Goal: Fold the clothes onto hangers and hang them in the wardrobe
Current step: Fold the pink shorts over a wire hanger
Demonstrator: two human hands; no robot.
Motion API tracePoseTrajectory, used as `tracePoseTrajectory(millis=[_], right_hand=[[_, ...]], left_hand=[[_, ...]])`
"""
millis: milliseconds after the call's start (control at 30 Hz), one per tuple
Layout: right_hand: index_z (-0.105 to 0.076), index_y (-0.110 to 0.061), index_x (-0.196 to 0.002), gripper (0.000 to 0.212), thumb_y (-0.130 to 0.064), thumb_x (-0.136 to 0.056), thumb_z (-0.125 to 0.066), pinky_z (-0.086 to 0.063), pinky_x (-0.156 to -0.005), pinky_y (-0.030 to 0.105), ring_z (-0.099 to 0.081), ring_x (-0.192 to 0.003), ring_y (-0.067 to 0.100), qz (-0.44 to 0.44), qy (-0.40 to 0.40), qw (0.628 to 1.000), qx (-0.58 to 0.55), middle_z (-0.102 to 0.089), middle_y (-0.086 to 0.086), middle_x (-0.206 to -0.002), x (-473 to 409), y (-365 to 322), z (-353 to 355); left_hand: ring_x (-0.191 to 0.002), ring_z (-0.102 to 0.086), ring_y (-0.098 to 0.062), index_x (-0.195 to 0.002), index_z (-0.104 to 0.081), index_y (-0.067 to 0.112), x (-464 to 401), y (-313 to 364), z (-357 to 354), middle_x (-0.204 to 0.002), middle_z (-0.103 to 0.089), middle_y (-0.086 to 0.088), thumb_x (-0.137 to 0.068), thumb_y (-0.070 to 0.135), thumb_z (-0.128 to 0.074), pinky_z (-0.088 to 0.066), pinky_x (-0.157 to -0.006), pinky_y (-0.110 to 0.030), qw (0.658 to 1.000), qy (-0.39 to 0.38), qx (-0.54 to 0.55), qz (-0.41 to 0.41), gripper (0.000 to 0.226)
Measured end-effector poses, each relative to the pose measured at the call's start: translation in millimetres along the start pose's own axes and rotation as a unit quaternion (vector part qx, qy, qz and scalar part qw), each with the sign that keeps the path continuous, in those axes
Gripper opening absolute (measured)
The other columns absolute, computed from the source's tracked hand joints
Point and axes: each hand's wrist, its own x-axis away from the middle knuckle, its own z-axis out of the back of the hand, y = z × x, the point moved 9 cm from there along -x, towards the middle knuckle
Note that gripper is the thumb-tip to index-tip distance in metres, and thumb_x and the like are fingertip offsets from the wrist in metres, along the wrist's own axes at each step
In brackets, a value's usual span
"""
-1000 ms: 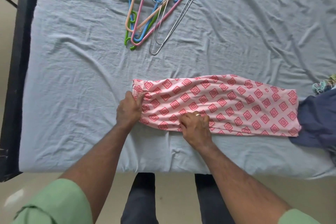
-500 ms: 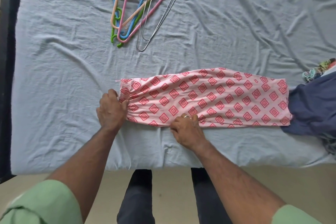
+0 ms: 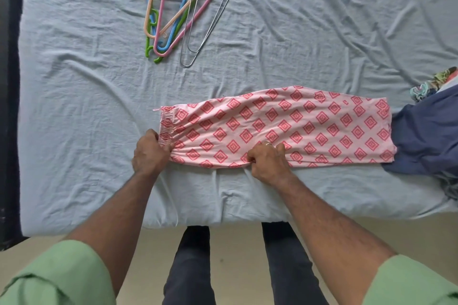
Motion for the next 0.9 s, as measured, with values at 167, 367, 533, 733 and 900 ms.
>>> tracePoseTrajectory(millis=[167, 367, 533, 733, 900], right_hand=[[-0.067, -0.028, -0.082, 0.003, -0.03, -0.083, -0.066, -0.036, -0.101, 0.05, -0.054, -0.083, 0.013, -0.012, 0.04, 0.997, -0.058, -0.063, -0.009, -0.084, -9.4, -2.8, 12.8], [-0.049, -0.033, -0.137, 0.049, -0.028, -0.091, -0.065, -0.035, -0.109, 0.055, -0.057, -0.112, 0.018, 0.021, 0.097, 0.986, -0.138, -0.058, -0.003, -0.123, -48.3, -28.5, 54.7], [-0.034, -0.044, -0.148, 0.066, -0.031, -0.092, -0.067, -0.031, -0.111, 0.056, -0.054, -0.122, 0.023, 0.003, 0.052, 0.991, -0.123, -0.045, 0.004, -0.139, -76.7, -45.2, 60.7], [-0.032, -0.049, -0.149, 0.073, -0.031, -0.091, -0.072, -0.032, -0.111, 0.053, -0.052, -0.123, 0.022, -0.015, 0.038, 0.996, -0.083, -0.041, 0.004, -0.138, -89.8, -45.6, 50.2], [-0.033, -0.049, -0.146, 0.078, -0.021, -0.087, -0.076, -0.038, -0.105, 0.05, -0.053, -0.119, 0.02, -0.03, 0.062, 0.993, -0.1, -0.044, 0.001, -0.136, -95.1, -46.6, 50.5]], left_hand=[[-0.103, -0.062, -0.034, -0.116, -0.058, 0.007, -10.8, 14.0, 2.2, -0.112, -0.064, -0.015, -0.082, 0.031, -0.081, -0.05, -0.085, -0.042, 0.998, 0.004, 0.058, -0.039, 0.048], [-0.113, -0.059, -0.03, -0.137, -0.046, 0.008, -36.9, 35.1, 14.7, -0.126, -0.058, -0.016, -0.091, 0.05, -0.068, -0.049, -0.094, -0.042, 0.986, 0.03, 0.153, -0.052, 0.066], [-0.105, -0.06, -0.022, -0.128, -0.055, 0.009, -50.7, 37.9, 14.2, -0.119, -0.062, -0.008, -0.096, 0.042, -0.065, -0.048, -0.088, -0.036, 0.984, 0.007, 0.178, -0.027, 0.047], [-0.091, -0.058, -0.024, -0.099, -0.057, 0.011, -58.6, 38.1, 14.0, -0.1, -0.062, -0.008, -0.101, 0.033, -0.057, -0.044, -0.077, -0.037, 0.987, 0.006, 0.159, -0.028, 0.022], [-0.094, -0.061, -0.023, -0.101, -0.058, 0.011, -62.0, 31.7, 15.1, -0.1, -0.063, -0.006, -0.098, 0.038, -0.061, -0.046, -0.075, -0.035, 0.98, -0.005, 0.198, -0.007, 0.027]])
